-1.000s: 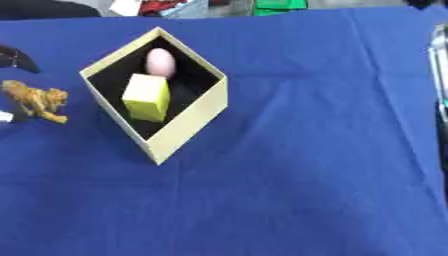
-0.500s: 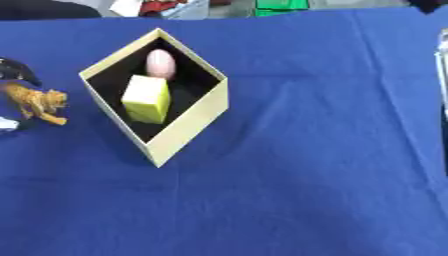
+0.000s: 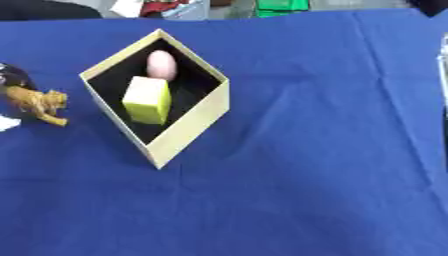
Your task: Pick up objects on the table and place them in the box.
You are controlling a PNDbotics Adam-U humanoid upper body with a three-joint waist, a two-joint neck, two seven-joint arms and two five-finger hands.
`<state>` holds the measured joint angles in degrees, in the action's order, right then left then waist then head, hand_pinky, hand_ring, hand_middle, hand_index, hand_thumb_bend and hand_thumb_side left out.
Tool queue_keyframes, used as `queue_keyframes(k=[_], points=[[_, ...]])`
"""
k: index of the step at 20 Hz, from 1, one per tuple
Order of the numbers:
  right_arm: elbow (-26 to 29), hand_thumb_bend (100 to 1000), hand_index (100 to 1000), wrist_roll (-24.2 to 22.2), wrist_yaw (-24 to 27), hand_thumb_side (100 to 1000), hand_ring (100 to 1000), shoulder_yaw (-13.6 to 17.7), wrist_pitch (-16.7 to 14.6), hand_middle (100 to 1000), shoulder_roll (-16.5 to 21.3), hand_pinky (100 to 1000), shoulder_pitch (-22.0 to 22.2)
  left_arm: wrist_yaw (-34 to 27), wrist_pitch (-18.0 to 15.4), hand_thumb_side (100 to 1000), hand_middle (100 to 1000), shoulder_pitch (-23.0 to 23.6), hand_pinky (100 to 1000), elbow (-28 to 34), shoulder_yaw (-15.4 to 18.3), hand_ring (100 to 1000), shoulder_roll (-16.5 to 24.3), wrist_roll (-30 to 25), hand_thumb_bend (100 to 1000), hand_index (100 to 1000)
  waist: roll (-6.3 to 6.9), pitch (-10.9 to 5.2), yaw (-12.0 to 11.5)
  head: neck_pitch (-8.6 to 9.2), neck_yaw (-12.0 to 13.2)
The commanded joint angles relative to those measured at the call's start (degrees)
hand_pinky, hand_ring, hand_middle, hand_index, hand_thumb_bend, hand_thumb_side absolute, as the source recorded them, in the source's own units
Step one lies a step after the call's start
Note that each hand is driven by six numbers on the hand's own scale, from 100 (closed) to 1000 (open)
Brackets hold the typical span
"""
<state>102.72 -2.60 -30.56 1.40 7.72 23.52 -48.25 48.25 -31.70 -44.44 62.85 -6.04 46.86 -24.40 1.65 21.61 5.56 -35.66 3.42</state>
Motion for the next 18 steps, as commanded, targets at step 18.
queue_keyframes(k=[18], points=[[1.5,100,887,-0.9,-0.7,690,962,0.9,0.4,778,-0.3,894,0.2,-5.4,2.5,199,403,-1.5,605,2.7,1.2,545,1.6,2.6,100,444,0.36,-2.20,-0.2,-0.21,-1.0]])
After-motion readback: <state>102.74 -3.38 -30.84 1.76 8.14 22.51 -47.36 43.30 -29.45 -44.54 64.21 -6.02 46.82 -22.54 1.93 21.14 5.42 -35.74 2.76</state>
